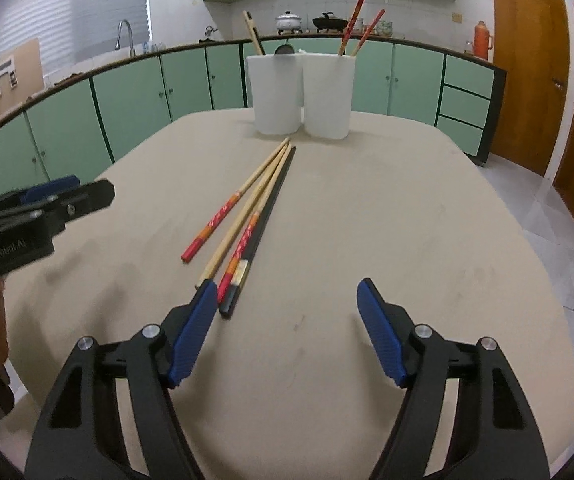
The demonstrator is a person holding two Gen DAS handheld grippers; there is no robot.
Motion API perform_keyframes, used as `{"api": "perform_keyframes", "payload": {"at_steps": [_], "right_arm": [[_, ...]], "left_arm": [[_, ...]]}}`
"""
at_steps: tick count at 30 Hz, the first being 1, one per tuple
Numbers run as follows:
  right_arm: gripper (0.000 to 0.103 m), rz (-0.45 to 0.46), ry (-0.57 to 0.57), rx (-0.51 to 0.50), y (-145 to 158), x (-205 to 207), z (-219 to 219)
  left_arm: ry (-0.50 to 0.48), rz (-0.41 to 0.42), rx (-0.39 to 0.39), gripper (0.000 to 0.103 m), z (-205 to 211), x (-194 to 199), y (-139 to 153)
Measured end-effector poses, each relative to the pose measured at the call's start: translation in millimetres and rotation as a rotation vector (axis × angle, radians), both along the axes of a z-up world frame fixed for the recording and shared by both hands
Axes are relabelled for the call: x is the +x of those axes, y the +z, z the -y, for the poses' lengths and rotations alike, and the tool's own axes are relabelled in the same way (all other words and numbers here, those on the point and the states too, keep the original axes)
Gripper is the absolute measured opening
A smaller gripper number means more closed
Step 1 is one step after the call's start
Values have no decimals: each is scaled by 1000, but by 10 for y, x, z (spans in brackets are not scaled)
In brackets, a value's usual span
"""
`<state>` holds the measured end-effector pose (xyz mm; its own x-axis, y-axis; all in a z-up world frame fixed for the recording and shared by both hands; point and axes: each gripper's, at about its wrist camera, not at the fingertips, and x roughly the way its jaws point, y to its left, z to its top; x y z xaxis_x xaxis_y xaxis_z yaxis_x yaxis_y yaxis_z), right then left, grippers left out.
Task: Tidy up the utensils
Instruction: 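Withdraw the right gripper back toward the remaining chopsticks, then grasp the black chopstick with the right gripper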
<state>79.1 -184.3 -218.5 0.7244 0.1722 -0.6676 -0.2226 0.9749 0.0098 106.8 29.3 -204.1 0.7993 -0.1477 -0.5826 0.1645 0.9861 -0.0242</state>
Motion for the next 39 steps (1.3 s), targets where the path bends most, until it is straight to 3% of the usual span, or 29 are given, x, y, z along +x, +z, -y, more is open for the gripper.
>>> {"api": "perform_keyframes", "payload": {"at_steps": [11, 15, 19, 26, 29, 39], "right_arm": [[61, -17, -14, -71, -113, 45, -8], [59, -23, -68, -23, -93, 60, 171], [54, -31, -50, 4, -112, 23, 188], [29, -16, -15, -19, -125, 49, 91], [6, -15, 5, -17, -121, 48, 79], [6, 16, -80, 21, 24, 53, 350]], "left_arm": [[11, -12, -9, 64, -37, 8, -28], [13, -13, -16, 64, -29, 3, -26], [7, -14, -18, 64, -4, -3, -31], [-5, -24, -22, 64, 48, -8, -53], [-14, -31, -23, 64, 84, -2, -56], [-44, -89, -52, 64, 299, 79, -165]]}}
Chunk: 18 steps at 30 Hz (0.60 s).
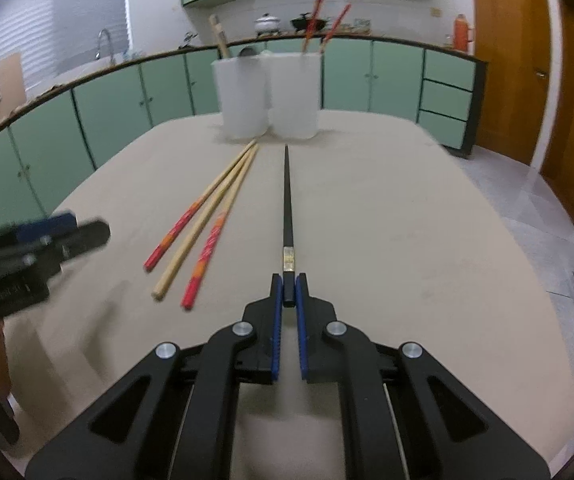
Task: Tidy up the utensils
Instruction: 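Grasp the black chopstick with the right gripper, then grasp a red-patterned chopstick with the left gripper while the right gripper holds the black chopstick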
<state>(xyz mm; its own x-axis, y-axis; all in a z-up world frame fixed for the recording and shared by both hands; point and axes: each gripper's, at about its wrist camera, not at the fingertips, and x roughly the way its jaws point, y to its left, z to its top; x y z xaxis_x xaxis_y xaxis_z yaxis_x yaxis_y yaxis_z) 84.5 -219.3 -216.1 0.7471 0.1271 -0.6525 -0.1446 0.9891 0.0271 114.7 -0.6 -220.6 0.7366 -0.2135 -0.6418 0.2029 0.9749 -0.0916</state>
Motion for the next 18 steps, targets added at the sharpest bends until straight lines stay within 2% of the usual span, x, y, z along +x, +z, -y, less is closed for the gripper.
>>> {"api": "perform_keyframes", "payload": {"at_steps": [9, 14, 18], "right_arm": [[6, 24, -30, 26, 57, -24, 200], [6, 38, -31, 39, 76, -42, 236], [6, 47, -32, 53, 98, -60, 257]], "left_arm": [[6, -54, 27, 62, 242, 90, -147], [34, -65, 46, 49, 308, 137, -202], [52, -63, 47, 48, 315, 146, -202]]}}
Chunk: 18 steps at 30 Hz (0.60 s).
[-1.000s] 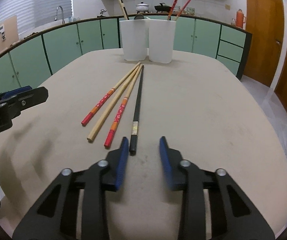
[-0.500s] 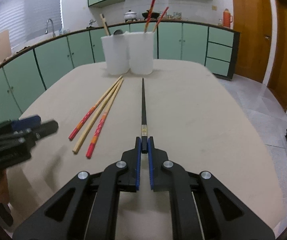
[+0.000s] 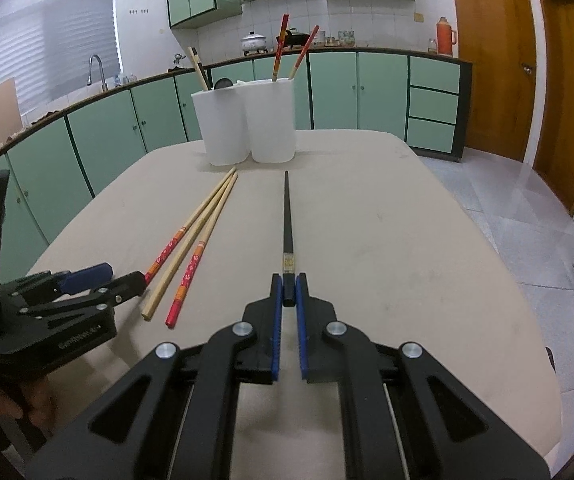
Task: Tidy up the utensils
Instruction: 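Grasp a red-patterned chopstick with the left gripper while the right gripper holds the black chopstick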
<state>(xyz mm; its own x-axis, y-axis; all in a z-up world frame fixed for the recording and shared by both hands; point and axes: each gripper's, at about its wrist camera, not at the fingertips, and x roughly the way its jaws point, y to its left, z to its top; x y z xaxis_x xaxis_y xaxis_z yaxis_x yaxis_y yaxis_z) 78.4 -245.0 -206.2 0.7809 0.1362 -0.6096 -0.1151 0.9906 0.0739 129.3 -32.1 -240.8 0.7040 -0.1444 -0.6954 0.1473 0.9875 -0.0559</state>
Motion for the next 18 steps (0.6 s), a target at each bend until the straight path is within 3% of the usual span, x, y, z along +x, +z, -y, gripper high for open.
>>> {"api": "perform_keyframes", "payload": {"at_steps": [4, 6, 9, 11, 18], "right_arm": [[6, 6, 0, 13, 26, -7, 13], [6, 9, 0, 14, 37, -11, 19], [6, 12, -2, 16, 47, -16, 33], [6, 12, -2, 16, 50, -20, 34], [6, 24, 6, -4, 106, -21, 28]], "left_arm": [[8, -4, 7, 48, 56, 13, -12], [6, -6, 8, 40, 76, 14, -16], [9, -6, 8, 25, 98, 25, -18], [4, -6, -2, 5, 102, 28, -20], [-18, 25, -47, 5, 84, -39, 129]]}}
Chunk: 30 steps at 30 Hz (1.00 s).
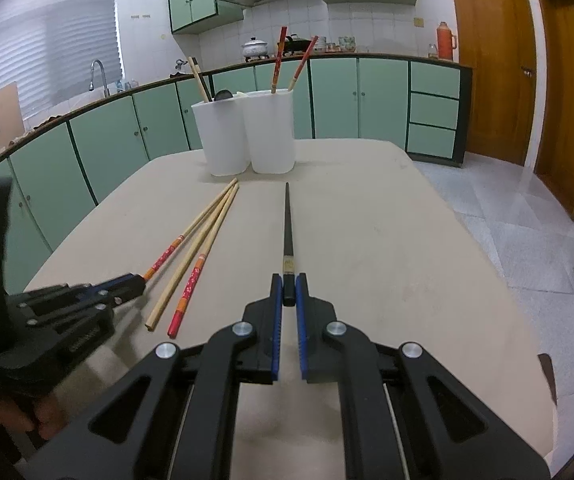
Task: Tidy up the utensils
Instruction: 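Grasp a red-patterned chopstick with the left gripper while the right gripper holds the black chopstick, then carry both chopsticks over the white holder and lower them in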
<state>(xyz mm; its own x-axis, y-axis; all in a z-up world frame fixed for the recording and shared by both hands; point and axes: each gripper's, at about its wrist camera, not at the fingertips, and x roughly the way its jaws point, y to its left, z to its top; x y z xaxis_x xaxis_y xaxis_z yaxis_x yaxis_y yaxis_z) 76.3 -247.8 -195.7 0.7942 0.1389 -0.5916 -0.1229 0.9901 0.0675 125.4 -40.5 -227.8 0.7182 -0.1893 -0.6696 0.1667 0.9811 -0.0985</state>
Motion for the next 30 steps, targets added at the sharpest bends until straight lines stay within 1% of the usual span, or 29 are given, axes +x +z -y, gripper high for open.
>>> {"api": "perform_keyframes", "payload": {"at_steps": [2, 6, 9, 12, 13, 15, 17, 21, 25, 30], "right_arm": [[6, 12, 7, -9, 65, 1, -4], [6, 47, 19, -14, 242, 24, 0], [6, 88, 34, -23, 459, 48, -2], [6, 127, 45, -17, 668, 78, 17], [6, 150, 50, -23, 787, 101, 20], [6, 170, 60, -26, 933, 146, 31], [6, 187, 86, -8, 1136, 224, 53], [6, 179, 107, 12, 1415, 380, 74], [6, 165, 136, 61, 1670, 535, 101], [6, 148, 177, 97, 1877, 689, 62]], "left_arm": [[-9, 27, 0, 5, -13, -42, 101], [-18, 98, -9, 5, -77, -105, 434], [-27, 157, -17, 5, -125, -114, 701], [-32, 195, -37, 5, -175, -77, 921], [-32, 213, -38, 5, -182, -60, 1001], [-38, 244, -42, 5, -192, -12, 1145], [-42, 260, -46, 5, -189, 24, 1241], [-57, 293, -65, 5, -196, 138, 1478], [-77, 325, -72, 5, -187, 167, 1699], [-107, 346, -89, 5, -196, 182, 1910]]}}
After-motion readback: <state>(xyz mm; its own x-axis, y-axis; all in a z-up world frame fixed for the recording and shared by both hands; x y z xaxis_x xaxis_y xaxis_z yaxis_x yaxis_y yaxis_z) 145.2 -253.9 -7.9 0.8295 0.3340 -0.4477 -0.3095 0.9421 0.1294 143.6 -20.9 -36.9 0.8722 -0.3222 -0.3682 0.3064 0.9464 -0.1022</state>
